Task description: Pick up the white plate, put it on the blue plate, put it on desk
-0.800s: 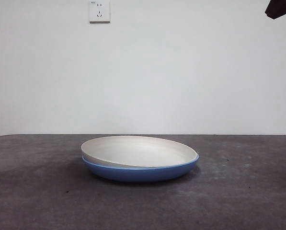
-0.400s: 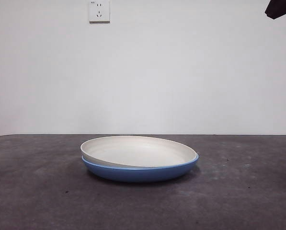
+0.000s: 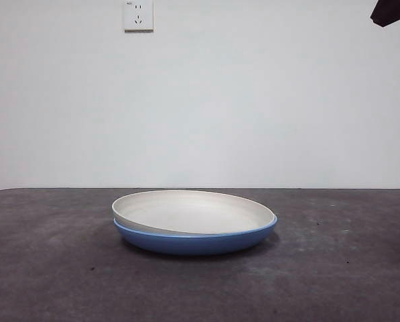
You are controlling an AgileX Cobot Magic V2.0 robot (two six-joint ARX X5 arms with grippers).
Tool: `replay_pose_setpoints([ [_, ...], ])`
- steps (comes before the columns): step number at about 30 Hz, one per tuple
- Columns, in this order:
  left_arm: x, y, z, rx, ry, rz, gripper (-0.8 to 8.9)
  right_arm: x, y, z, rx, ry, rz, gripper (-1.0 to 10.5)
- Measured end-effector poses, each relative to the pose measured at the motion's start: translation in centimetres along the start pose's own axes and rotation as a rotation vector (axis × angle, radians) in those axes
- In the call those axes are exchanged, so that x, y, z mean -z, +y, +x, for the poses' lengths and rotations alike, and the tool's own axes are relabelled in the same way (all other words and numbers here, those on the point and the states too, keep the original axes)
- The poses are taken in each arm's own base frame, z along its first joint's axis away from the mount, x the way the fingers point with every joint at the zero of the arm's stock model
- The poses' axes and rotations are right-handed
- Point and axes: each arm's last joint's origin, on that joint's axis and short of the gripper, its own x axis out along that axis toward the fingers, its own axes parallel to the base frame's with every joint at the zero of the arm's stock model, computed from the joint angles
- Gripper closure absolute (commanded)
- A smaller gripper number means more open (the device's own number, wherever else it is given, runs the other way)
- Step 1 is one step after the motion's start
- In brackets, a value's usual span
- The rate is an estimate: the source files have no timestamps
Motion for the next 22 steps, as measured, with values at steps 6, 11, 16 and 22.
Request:
replay_pose_setpoints([
  [6,4.9,-0.3,-0.8,-0.012,0.061,-0.007,8.03,0.0,0.0,0.0,0.0,0.0,0.0,9.4],
  [11,7.8,-0.6,-1.2,-0.02,0.091,-0.02,8.03,0.0,0.0,0.0,0.0,0.0,0.0,9.4],
  [16,9.7,-0.7,-1.4,-0.021,0.114,-0.031,8.03,0.0,0.0,0.0,0.0,0.0,0.0,9.4],
  [22,11.4,-0.9,-1.5,-0.019,0.147,-0.039,8.03,0.0,0.0,0.0,0.0,0.0,0.0,9.4],
])
